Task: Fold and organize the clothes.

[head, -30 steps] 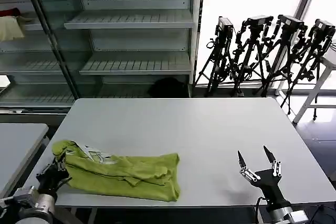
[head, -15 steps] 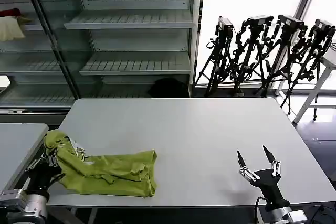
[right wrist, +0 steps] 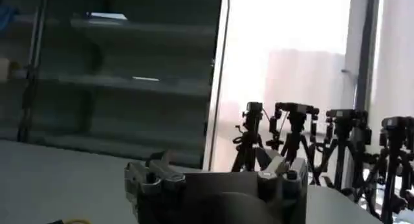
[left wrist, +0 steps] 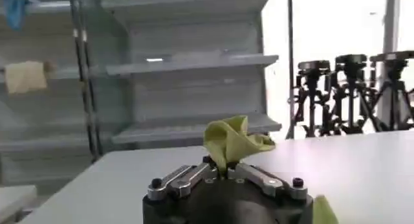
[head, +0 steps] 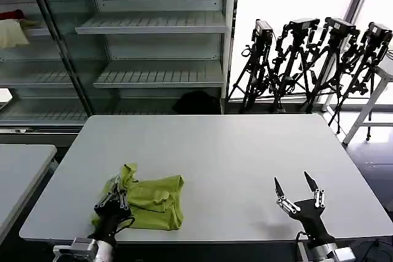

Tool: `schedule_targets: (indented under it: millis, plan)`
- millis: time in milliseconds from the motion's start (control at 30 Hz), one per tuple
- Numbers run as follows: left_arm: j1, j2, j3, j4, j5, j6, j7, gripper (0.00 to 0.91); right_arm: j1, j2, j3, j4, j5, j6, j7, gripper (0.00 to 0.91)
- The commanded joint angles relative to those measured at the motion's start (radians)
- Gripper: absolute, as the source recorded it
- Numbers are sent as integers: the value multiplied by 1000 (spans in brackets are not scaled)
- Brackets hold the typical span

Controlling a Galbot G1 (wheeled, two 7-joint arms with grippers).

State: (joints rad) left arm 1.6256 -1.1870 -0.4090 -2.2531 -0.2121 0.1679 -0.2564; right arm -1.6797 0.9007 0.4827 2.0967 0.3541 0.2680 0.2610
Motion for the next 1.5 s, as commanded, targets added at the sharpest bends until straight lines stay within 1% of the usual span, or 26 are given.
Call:
schedule_targets:
  millis: [33,267,333,567,733,767,800,833,867,900,967,1000,1033,1367,1500]
  plan:
    - [-95,-35,200,84,132,18,11,10,3,3,-10,3,-3,-1,0,907]
    - [-123,-57,240,124,176,29,8,10,6,5,-14,7,-4,-3,1,907]
    - [-135,-63,241,143,191,26,8,20,4,6,-14,7,-5,-3,-1,907]
    - [-157,-73,248,170,204,32,6,10,3,10,-18,8,-8,0,1,907]
    - [-163,-74,249,185,208,34,6,30,1,9,-19,9,-11,2,3,907]
    - [-164,-74,248,191,209,34,6,71,1,9,-18,9,-11,2,3,907]
    - [-165,-75,248,194,209,32,7,151,1,9,-18,9,-11,3,2,907]
    - [-165,-76,249,193,209,32,7,322,1,9,-18,9,-11,3,2,907]
    - [-163,-76,250,191,209,32,8,464,1,9,-19,10,-12,3,2,907]
    - [-162,-77,252,189,211,26,11,544,1,10,-20,10,-12,3,2,907]
    - [-159,-77,256,185,217,26,11,675,2,11,-21,10,-13,3,2,907]
    - [-158,-78,259,183,229,25,10,766,3,11,-22,9,-14,3,2,907]
    - [-157,-78,260,180,238,25,10,907,3,11,-22,9,-14,3,2,907]
    - [-126,-65,276,106,265,27,15,907,7,10,-23,9,-13,3,1,907]
    - [-103,-61,295,21,266,33,7,907,13,13,-29,9,-14,1,1,907]
